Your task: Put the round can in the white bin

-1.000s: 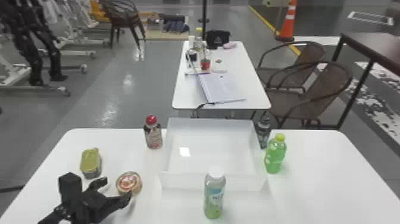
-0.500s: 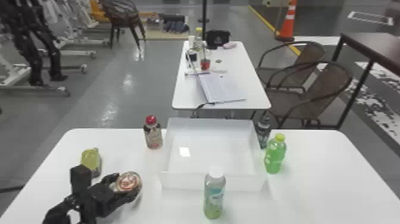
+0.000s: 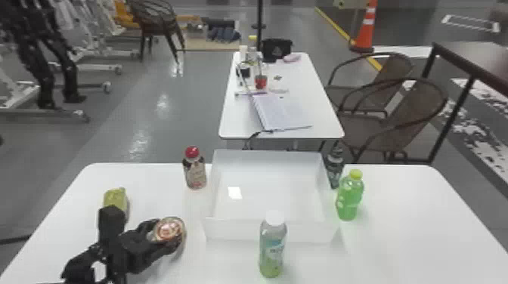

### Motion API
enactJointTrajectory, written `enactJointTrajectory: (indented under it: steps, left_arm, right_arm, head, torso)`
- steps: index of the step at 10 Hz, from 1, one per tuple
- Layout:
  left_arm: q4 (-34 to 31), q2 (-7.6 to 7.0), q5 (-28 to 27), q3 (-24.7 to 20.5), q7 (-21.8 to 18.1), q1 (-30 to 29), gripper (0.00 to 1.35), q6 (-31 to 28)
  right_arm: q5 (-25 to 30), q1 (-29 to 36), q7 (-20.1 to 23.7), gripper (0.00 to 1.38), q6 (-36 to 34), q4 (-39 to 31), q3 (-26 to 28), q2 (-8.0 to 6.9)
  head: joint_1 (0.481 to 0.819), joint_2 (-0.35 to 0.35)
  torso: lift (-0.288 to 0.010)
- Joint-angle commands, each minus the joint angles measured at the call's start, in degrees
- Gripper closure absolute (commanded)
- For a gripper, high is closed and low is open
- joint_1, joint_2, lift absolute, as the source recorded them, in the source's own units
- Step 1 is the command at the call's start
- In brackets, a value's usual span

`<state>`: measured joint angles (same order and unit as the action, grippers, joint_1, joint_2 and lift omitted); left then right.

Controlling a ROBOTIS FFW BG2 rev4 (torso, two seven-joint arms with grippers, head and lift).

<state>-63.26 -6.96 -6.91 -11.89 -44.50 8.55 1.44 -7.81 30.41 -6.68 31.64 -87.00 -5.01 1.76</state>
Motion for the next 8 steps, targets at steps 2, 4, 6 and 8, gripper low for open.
enactJointTrajectory:
  steps: [2,4,6,8]
  left_arm:
    - [-16.4,2.48,-3.2,-2.2,3.4,-5.6,0.79,-7.3]
    - [-22.0,2.91,1.1,-0.8,6.3,-6.3,0.79,-10.6]
    - [-22.0,1.51,6.1,2.6,7.3,-4.2,0.79,-10.5]
    - [-17.5,0.45,6.8,5.3,6.7,0.4,0.79,-7.2]
  right_arm:
    - [-0.2,0.1,0.0,0.07,0.0,0.1,-0.1,0.00]
    - [-0.4,0.2,0.0,0.07,0.0,0.1,0.0,0.00]
    - [-0.4,-0.3,0.0,0.07,0.0,0.3,-0.3,0.00]
    - [-0.5,-1.0,0.0,0.07,0.0,0.7,-0.6,0.00]
  head:
    - [0.549,0.000]
    - [0.549,0.000]
    - [0.549,0.000]
    - [0.549,0.000]
  torso:
    - [-0.100]
    - [-0.100]
    - [-0.100]
    - [-0.100]
